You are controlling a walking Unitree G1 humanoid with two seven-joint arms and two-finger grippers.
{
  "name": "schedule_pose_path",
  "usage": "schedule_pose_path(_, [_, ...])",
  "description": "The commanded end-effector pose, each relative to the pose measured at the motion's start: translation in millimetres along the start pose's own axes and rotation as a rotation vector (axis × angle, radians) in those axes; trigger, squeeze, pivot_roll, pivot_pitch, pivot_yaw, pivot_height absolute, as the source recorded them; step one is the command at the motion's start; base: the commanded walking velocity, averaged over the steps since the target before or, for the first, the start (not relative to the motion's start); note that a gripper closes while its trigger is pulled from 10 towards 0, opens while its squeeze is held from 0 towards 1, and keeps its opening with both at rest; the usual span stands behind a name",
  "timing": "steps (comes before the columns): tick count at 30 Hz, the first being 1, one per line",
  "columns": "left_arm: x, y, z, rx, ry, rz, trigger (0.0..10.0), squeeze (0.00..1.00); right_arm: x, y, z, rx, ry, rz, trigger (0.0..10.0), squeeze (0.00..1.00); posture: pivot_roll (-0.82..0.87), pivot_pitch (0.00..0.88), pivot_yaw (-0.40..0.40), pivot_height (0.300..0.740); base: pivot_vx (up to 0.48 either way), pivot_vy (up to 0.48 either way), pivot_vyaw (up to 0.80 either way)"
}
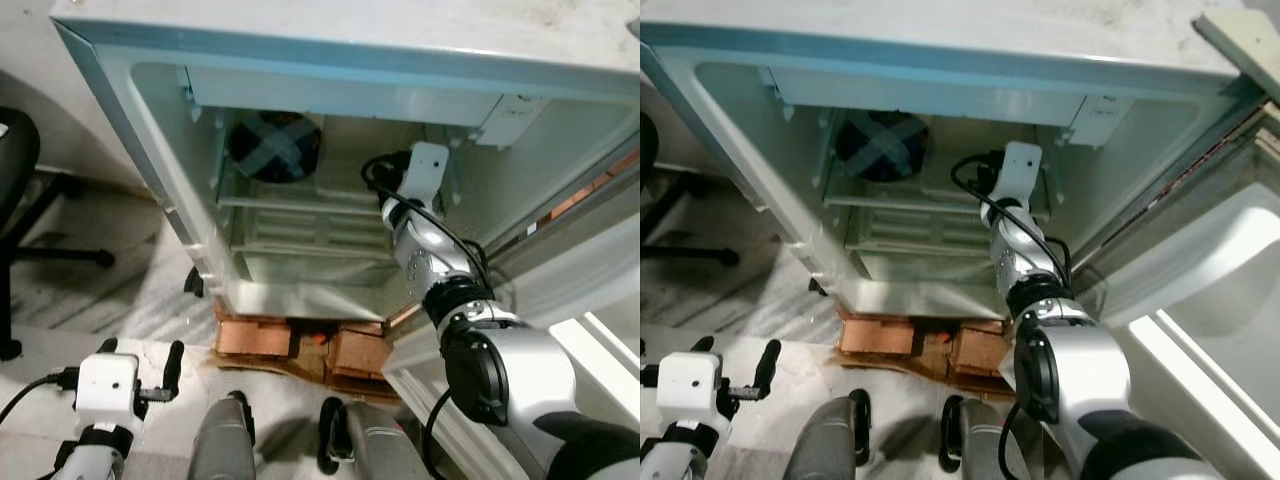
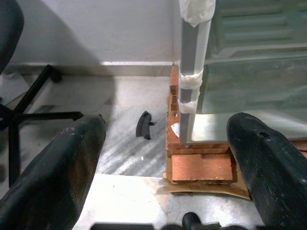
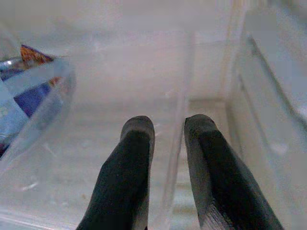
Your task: Restocking fridge
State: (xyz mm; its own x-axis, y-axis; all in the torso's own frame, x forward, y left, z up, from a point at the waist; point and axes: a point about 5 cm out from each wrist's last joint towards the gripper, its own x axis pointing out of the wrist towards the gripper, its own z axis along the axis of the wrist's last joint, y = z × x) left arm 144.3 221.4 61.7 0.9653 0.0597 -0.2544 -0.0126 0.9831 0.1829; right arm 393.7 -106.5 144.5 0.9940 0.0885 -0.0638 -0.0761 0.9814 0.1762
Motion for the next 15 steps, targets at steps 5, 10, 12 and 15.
schedule_pose_path(5, [3.4,4.2,-0.3,0.006,0.016,0.026,10.0,0.0,0.3,-21.8,18.3,-0.088,-0.112,-0.058,10.0,1.0,0.29,0.283,-0.094,0.74,0.0,0.0,0.0])
schedule_pose_path(10, [10.4,9.9,3.9,0.015,0.003,0.036,10.0,0.0,-2.8,-39.1,28.2,-0.129,-0.183,-0.093,10.0,1.0,0.27,0.286,-0.093,0.74,0.0,0.0,0.0])
schedule_pose_path(12, [11.9,9.9,4.5,0.017,0.001,0.036,10.0,0.0,-2.9,-40.6,29.0,-0.13,-0.187,-0.097,10.0,1.0,0.26,0.287,-0.092,0.74,0.0,0.0,0.0])
schedule_pose_path(15, [19.3,10.6,9.5,0.036,-0.023,0.022,10.0,0.0,-3.9,-45.1,32.6,-0.125,-0.206,-0.087,10.0,1.0,0.25,0.282,-0.097,0.74,0.0,0.0,0.0])
